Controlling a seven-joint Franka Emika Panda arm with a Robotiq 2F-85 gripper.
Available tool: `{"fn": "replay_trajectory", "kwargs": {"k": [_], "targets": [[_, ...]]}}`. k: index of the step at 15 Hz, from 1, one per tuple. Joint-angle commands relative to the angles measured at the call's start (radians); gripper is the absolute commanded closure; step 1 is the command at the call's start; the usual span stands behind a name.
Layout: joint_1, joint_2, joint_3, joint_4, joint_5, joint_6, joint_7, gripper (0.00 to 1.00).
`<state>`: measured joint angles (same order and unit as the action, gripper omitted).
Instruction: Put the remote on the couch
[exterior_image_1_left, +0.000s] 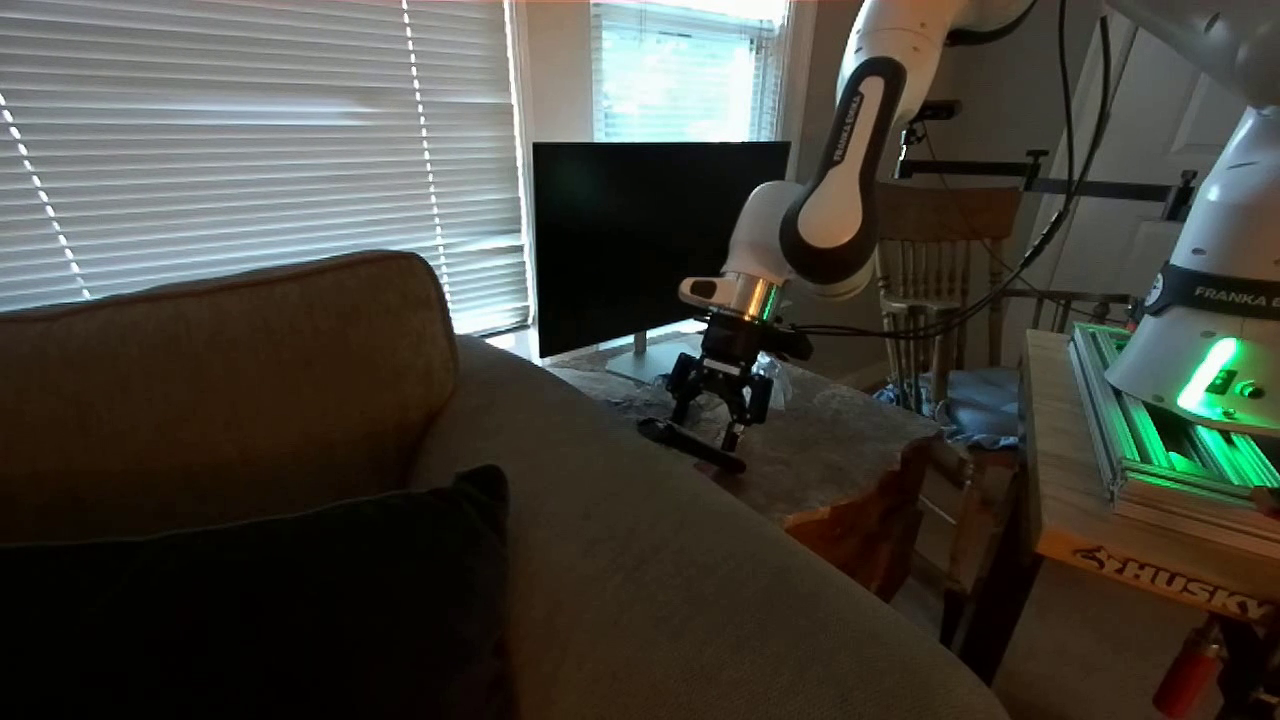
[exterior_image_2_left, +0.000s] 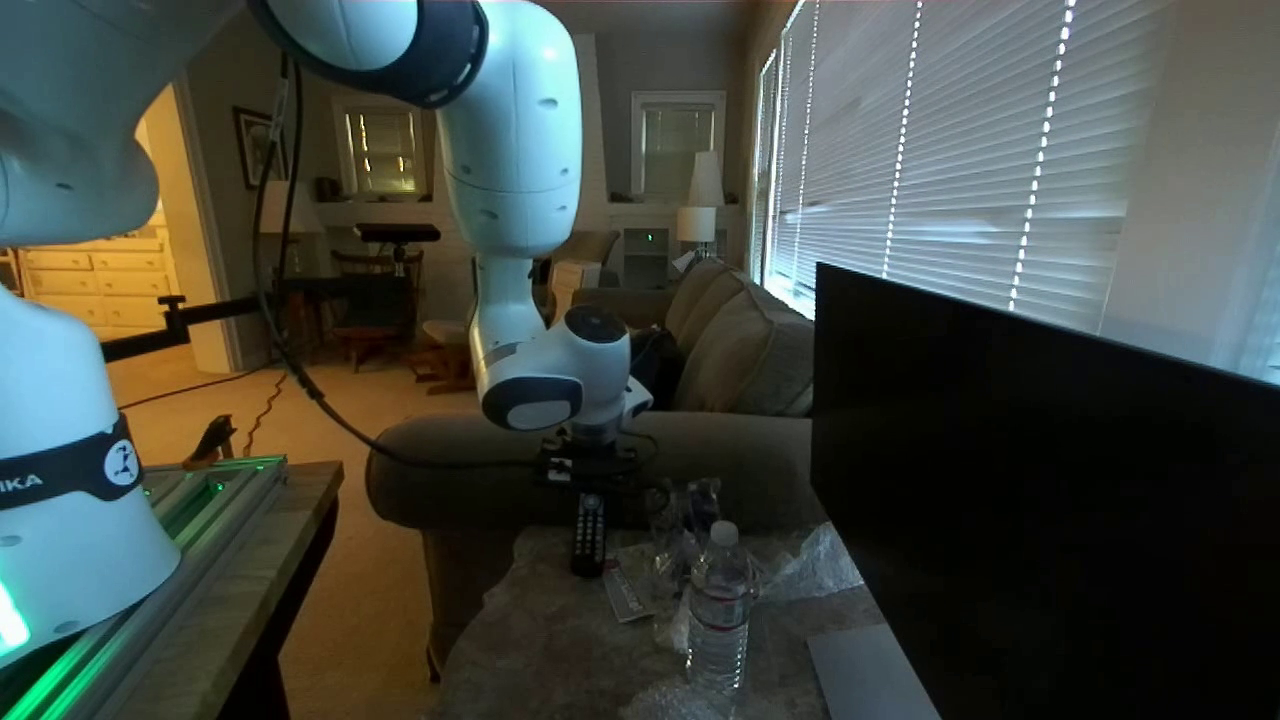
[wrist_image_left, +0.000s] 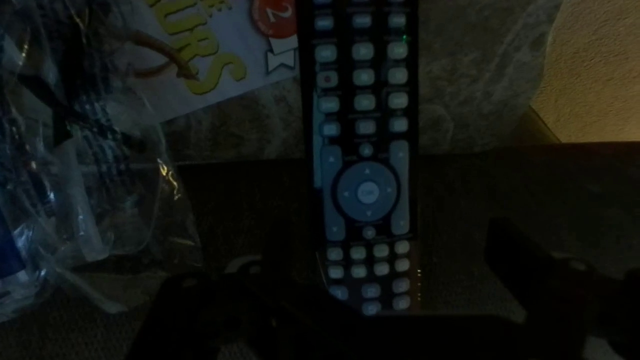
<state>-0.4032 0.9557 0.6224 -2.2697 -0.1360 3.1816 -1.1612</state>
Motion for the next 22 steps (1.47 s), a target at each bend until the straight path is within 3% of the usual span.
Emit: {"fn": "replay_trajectory", "kwargs": {"k": [1,15,16,18,22], "targets": [[0.002,0.031,-0.010,0.012,-0.069,0.024,0.055,0.00],[0.010,0.055,-0.042,0.022,-0.151,0.090,0.093,0.00],[0.010,0.055,-0.045,0.023,-0.158,0.094,0.095,0.25],[0.014,0.053,-0.052,0.023,-0.169,0.102,0.102,0.32],[0.017,0.051,-0.061,0.024,-0.189,0.105,0.114,0.62]]}}
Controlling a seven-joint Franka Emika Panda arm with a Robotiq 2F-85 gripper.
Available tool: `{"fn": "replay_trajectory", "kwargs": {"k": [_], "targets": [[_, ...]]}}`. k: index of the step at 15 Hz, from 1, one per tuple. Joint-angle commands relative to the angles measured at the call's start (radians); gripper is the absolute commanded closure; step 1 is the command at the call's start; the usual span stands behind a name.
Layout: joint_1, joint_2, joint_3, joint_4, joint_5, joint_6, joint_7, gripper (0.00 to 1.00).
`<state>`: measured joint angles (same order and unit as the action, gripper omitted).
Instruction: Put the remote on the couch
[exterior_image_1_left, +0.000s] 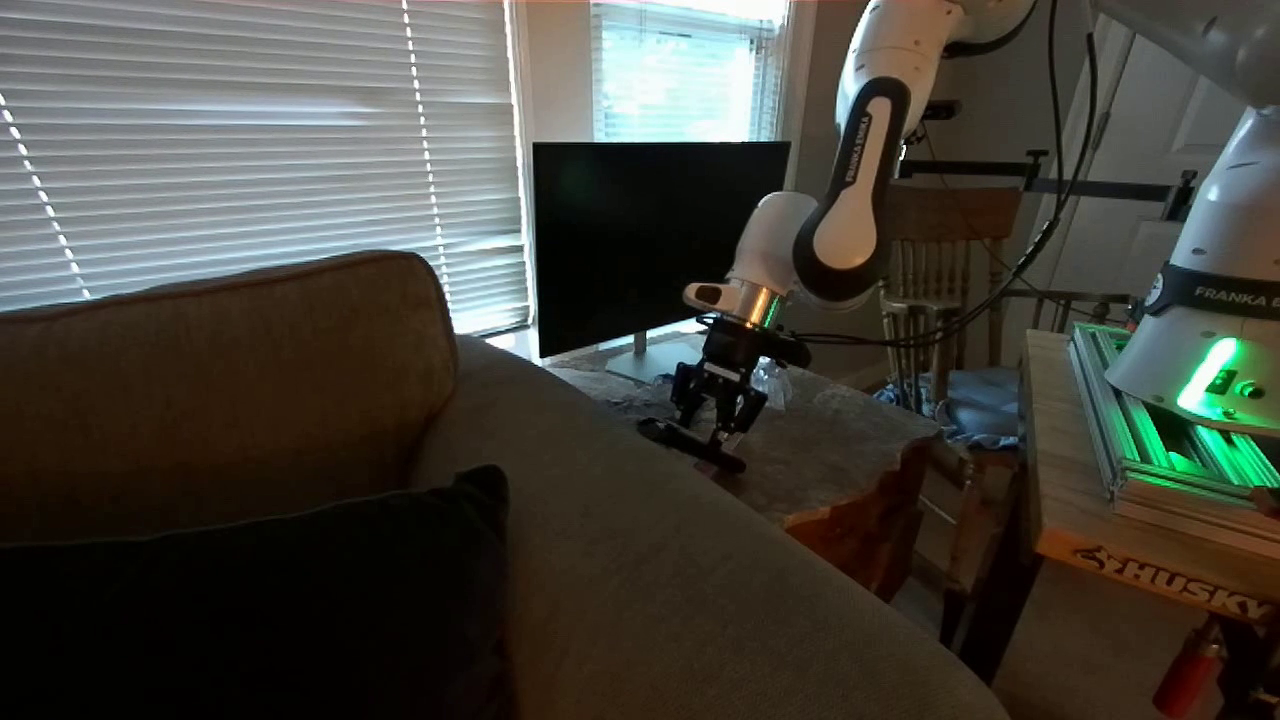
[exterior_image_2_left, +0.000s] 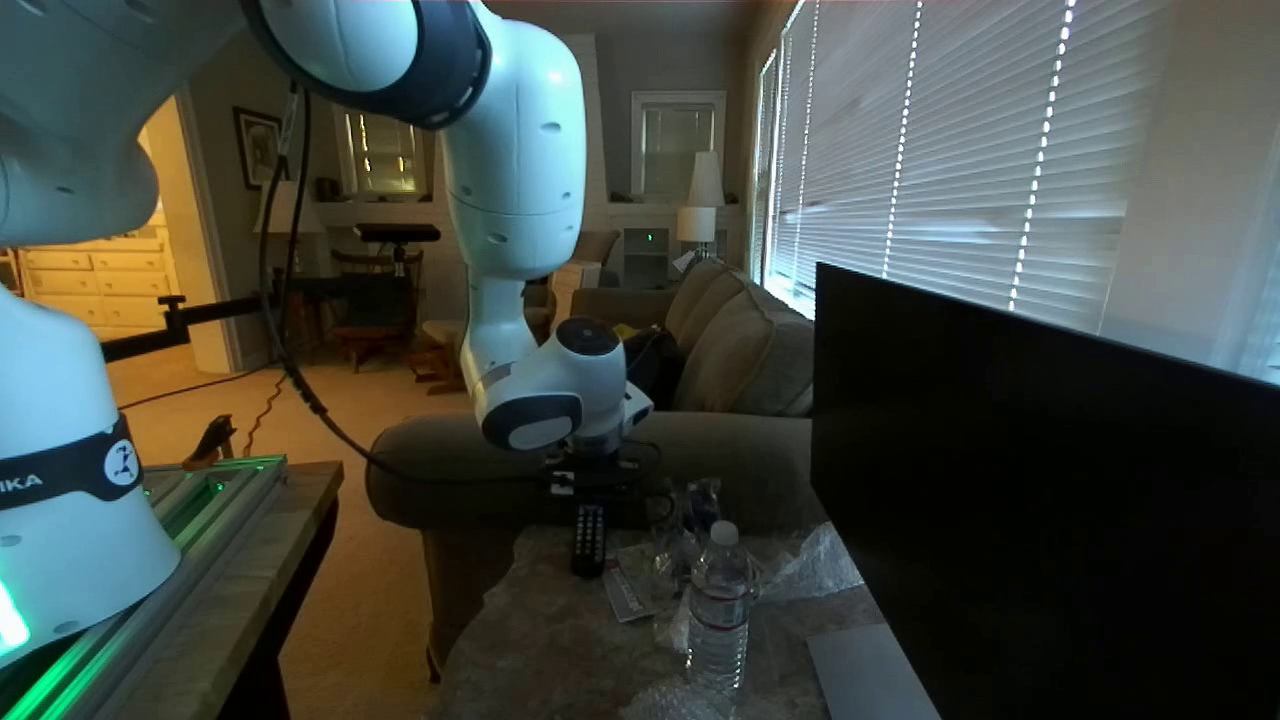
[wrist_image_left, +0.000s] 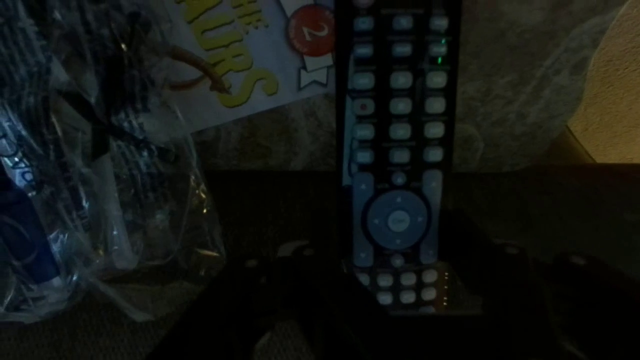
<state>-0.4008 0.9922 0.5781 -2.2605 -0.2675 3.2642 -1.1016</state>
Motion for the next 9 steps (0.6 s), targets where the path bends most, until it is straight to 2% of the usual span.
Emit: {"fn": "replay_trajectory", "kwargs": {"k": [1,9], "targets": [[0.014,0.015,-0.017,0.015,-0.063,0.022,0.055,0.70],[-0.004,-0.025,0.008,-0.013,-0.064,-0.021,0.090,0.72]]}}
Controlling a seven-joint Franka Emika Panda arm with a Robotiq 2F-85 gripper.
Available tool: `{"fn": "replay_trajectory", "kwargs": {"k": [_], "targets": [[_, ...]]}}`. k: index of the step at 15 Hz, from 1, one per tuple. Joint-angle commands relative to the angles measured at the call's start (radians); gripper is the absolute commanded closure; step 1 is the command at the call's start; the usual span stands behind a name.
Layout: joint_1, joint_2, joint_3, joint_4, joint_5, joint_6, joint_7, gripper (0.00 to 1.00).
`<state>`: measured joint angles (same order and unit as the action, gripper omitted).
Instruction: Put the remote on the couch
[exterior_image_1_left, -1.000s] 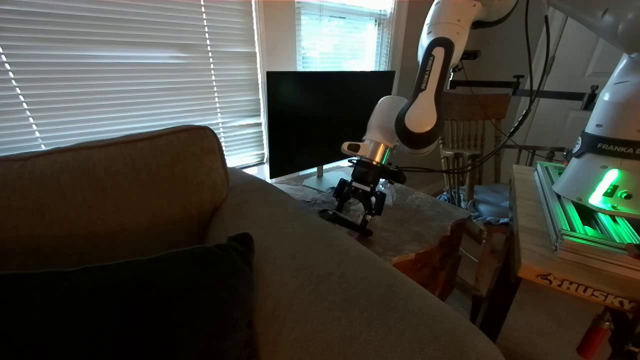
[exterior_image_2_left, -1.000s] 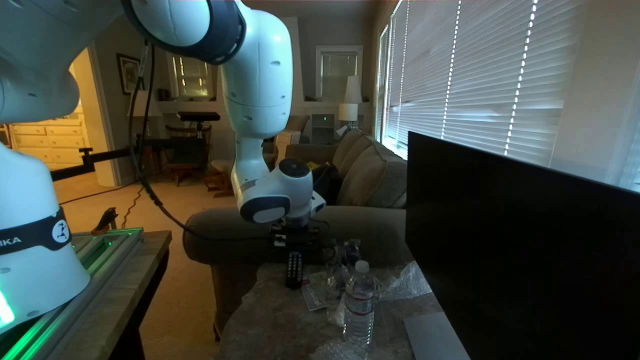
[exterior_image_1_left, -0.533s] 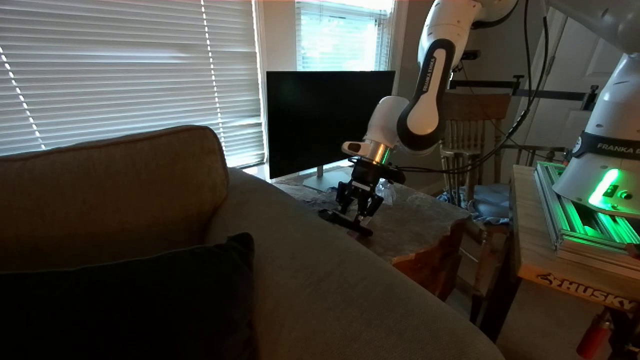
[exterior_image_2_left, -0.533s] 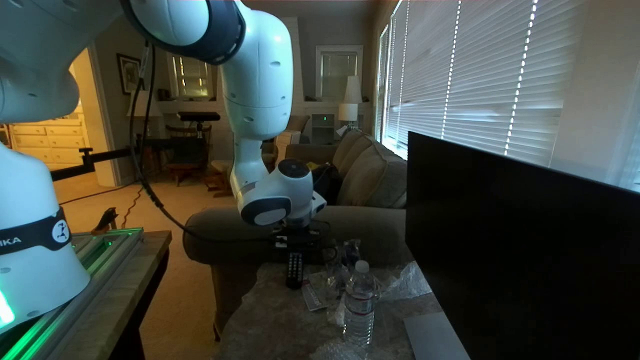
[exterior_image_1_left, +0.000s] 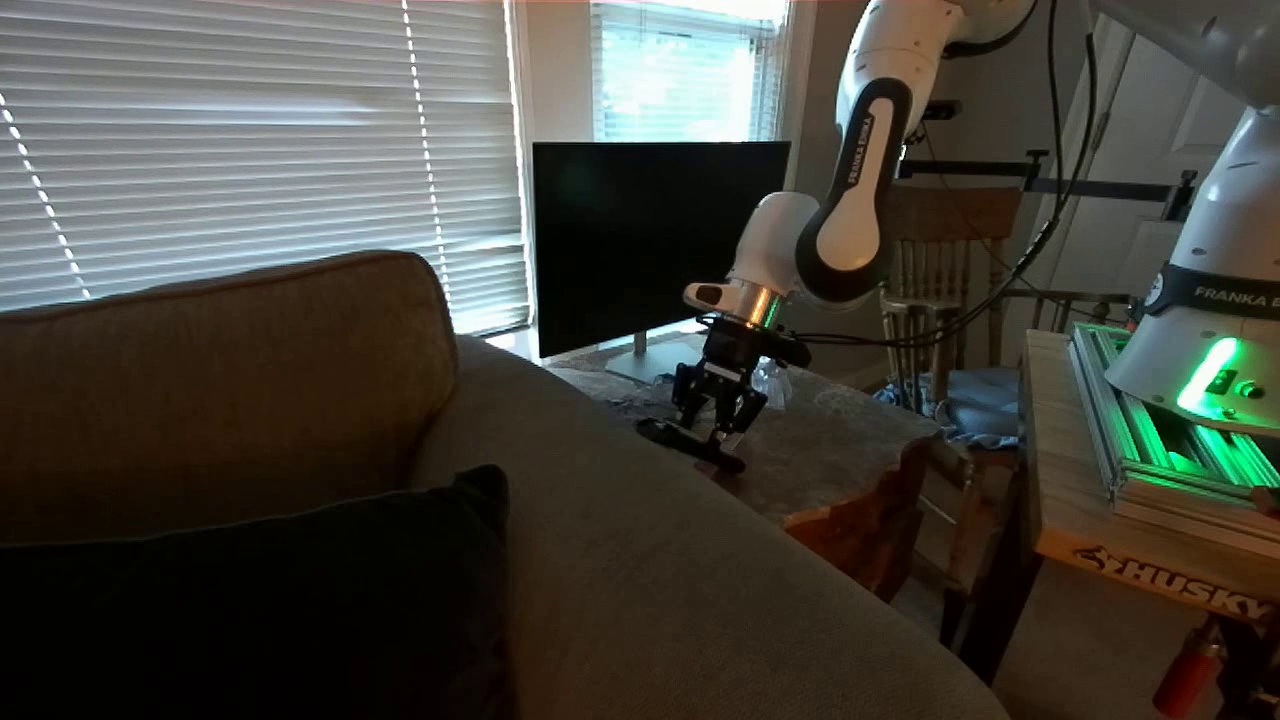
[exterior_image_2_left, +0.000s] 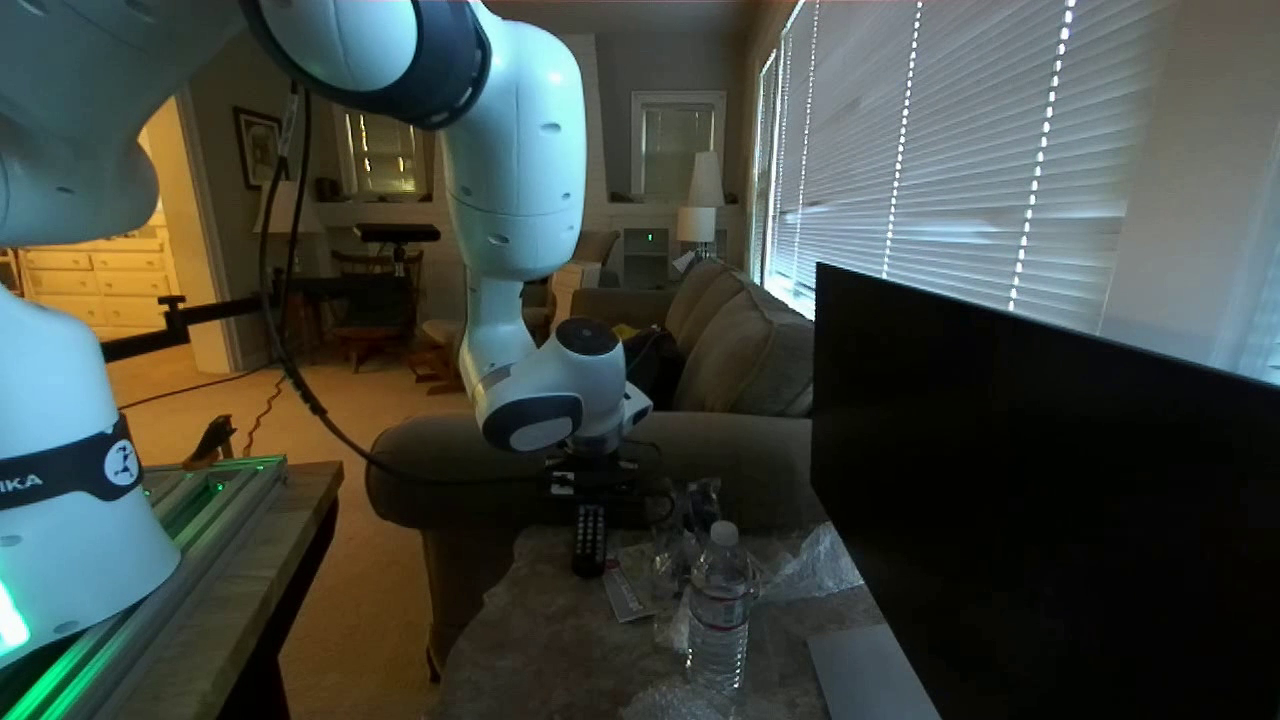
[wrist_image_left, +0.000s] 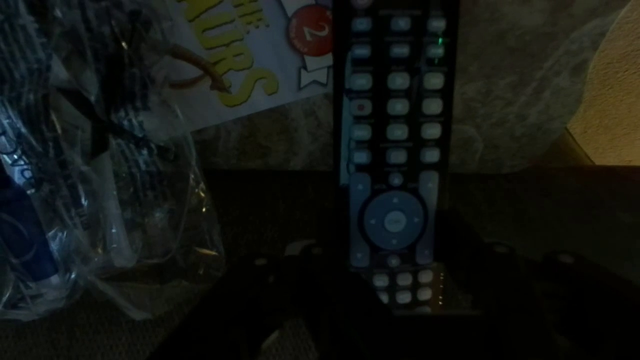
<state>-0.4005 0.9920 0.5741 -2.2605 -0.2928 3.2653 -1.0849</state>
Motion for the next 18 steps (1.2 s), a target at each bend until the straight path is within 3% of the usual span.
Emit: {"fn": "replay_trajectory", "kwargs": {"k": [1,11,14,18], "targets": [[-0.020,-0.042,0.029,-0.028,-0.037,-0.045,0.084,0.72],[-0.169,-0.166,0.259,-0.104,0.063,-0.264,0.224,0.72],[-0.181,-0.197,0.320,-0.103,0.113,-0.277,0.315,0.72],[-0.147,-0.234,0.361,-0.099,0.169,-0.271,0.467,0.72]]}}
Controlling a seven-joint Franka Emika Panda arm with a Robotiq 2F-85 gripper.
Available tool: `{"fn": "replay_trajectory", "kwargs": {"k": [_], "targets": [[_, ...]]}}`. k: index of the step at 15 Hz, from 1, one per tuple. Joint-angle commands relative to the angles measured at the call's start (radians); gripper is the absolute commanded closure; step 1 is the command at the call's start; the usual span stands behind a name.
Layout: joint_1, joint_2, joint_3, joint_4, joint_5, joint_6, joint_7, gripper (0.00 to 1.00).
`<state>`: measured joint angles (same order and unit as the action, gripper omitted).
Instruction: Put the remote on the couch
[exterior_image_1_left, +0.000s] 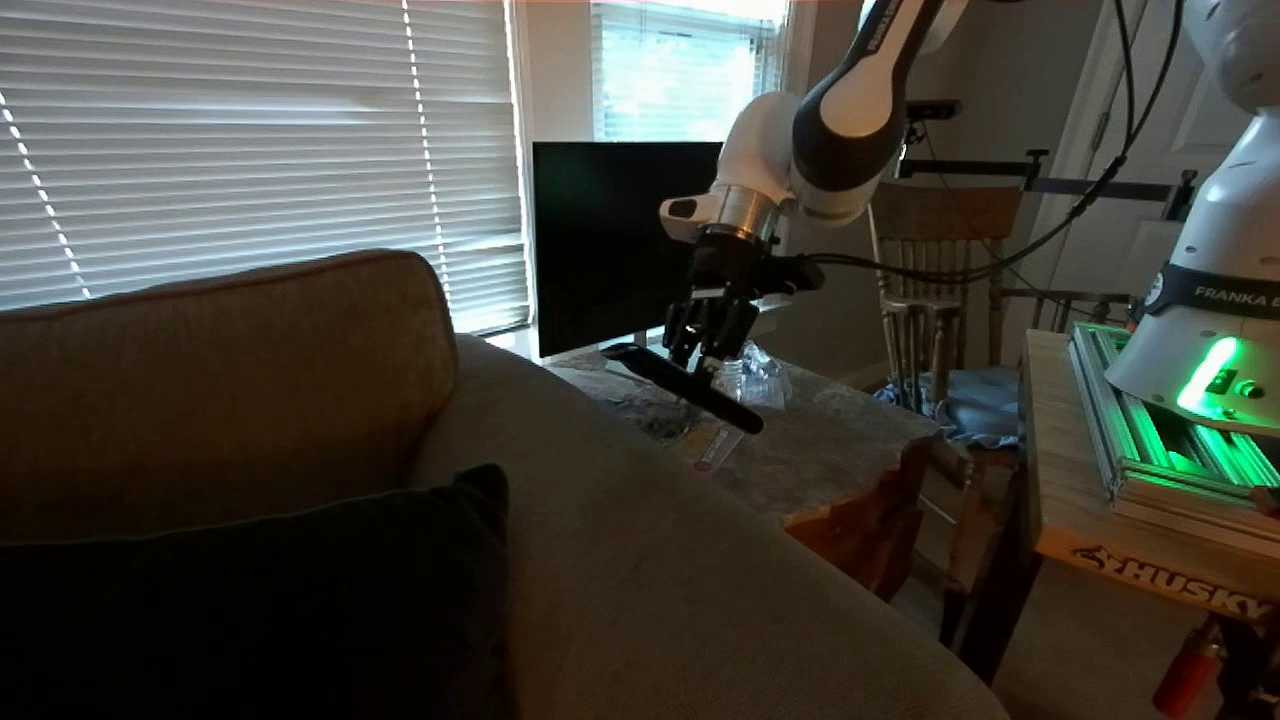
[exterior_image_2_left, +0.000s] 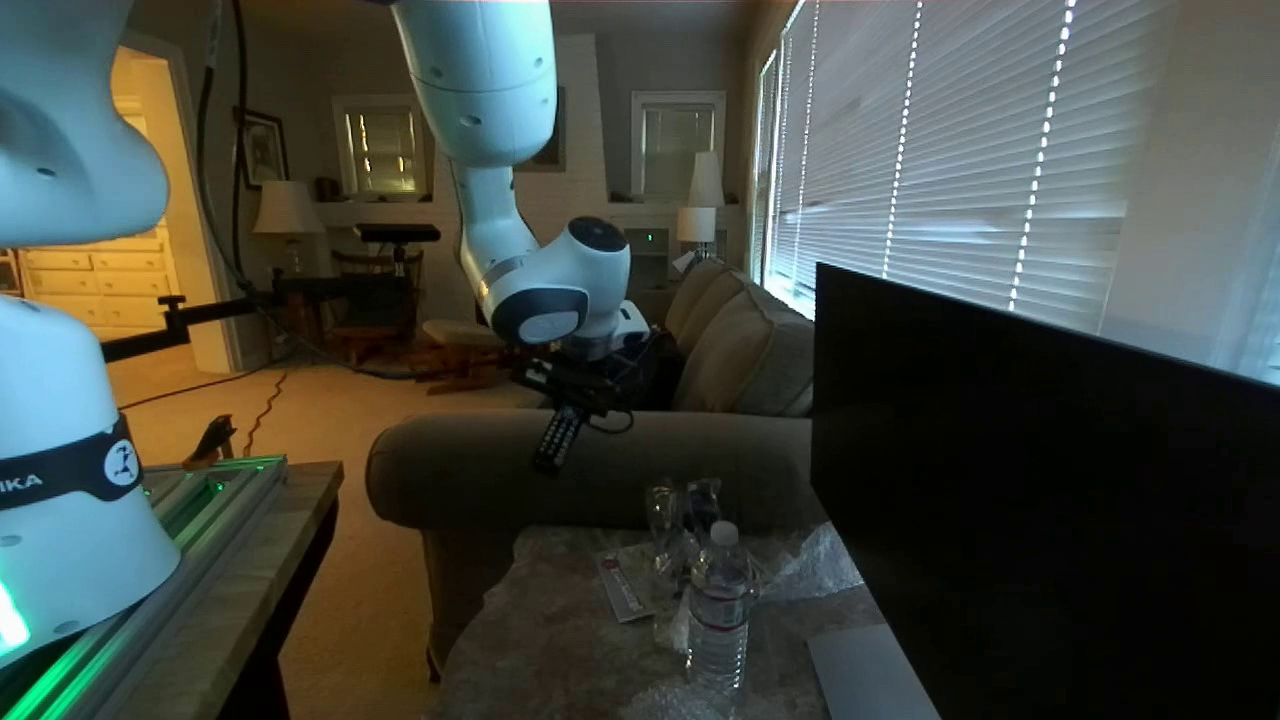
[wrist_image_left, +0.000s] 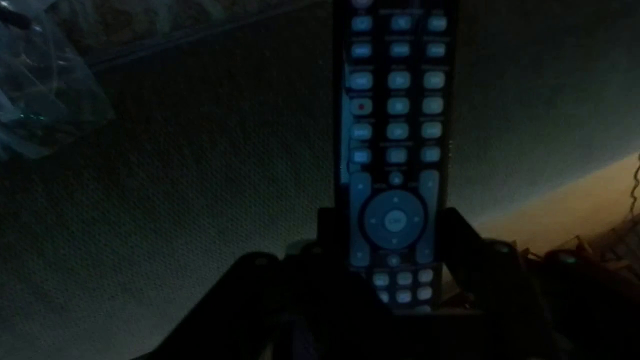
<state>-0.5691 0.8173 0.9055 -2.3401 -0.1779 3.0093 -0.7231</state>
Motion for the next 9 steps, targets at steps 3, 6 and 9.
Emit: {"fn": "replay_trajectory", "kwargs": {"k": [3,6,9], "targets": [[0.047,-0.065,0.056,-0.018,0.061,0.004,0.202,0.72],[0.041,-0.022,0.061,0.002,0.010,-0.001,0.180,0.47],[0.041,-0.022,0.086,-0.008,0.009,-0.001,0.181,0.47]]}}
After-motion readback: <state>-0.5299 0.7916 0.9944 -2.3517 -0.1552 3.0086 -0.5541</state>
